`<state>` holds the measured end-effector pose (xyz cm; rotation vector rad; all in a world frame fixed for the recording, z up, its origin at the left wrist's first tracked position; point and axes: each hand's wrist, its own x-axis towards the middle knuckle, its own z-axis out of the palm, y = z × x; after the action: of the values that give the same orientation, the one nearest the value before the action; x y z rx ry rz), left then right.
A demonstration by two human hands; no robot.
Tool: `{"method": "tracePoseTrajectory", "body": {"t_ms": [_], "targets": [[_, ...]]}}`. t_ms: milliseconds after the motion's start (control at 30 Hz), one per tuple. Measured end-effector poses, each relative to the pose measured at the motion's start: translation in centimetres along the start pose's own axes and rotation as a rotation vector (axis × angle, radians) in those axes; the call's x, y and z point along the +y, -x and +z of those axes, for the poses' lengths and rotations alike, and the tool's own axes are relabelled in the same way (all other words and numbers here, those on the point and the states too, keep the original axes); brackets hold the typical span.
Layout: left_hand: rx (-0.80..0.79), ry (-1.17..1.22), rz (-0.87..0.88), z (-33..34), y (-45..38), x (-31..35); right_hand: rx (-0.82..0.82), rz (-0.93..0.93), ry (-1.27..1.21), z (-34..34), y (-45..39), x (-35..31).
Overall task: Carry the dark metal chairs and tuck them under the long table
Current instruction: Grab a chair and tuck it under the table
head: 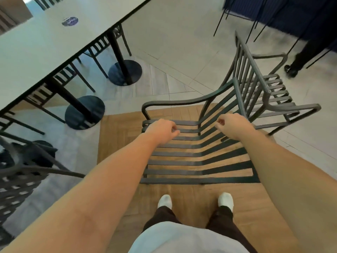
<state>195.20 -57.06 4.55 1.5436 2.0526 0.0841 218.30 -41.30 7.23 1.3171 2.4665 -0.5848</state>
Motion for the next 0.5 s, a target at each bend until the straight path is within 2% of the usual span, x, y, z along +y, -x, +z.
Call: {"method": "tracePoseTrajectory", "body": {"t_ms": [200,500], "targets": [[0.07,0.072,-0.201,-0.1,-1.5,2.6,-0.012,-0.157,0.099,-1.8,-6.0,2.3],[0.194,0.241,-0.494,4.0,-0.3,11.6,-0.057,-0.43,0.319,-5.9,-10.6,7.3]]}}
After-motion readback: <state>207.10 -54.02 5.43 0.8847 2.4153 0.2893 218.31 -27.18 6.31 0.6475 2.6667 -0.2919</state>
